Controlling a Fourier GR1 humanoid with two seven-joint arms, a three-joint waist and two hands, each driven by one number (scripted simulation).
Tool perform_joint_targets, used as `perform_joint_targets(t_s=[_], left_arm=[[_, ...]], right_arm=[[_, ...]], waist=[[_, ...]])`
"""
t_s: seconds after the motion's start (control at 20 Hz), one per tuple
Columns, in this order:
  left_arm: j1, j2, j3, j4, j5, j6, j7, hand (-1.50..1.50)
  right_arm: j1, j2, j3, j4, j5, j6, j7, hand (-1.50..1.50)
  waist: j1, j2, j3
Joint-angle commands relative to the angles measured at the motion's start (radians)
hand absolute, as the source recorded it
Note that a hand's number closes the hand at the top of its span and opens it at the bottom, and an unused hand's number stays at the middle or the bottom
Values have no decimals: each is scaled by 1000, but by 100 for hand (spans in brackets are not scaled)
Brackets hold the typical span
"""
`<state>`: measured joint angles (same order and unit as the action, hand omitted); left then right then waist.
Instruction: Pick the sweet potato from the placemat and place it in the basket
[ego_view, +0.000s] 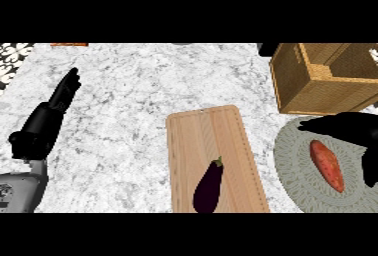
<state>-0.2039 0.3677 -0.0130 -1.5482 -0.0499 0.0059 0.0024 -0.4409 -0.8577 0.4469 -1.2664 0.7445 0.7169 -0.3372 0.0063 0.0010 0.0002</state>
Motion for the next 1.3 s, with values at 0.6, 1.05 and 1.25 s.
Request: perform_joint_targets(t_s=[0.6, 1.05, 1.25], left_arm=[[-9, -28, 79, 11, -32, -72, -8, 0], [-27, -81, 76, -18, -67, -67, 42, 0], [-4, -79, 90, 20, -92, -79, -42, 0]], right_arm=[[74, 155, -95, 78, 177, -81, -111, -150], [36, 180, -135, 157, 258, -60, -180, -150], [86, 202, -148, 255, 320, -172, -200, -150]], waist=[[-5, -1, 0], [-2, 0, 0], [-3, 0, 0]])
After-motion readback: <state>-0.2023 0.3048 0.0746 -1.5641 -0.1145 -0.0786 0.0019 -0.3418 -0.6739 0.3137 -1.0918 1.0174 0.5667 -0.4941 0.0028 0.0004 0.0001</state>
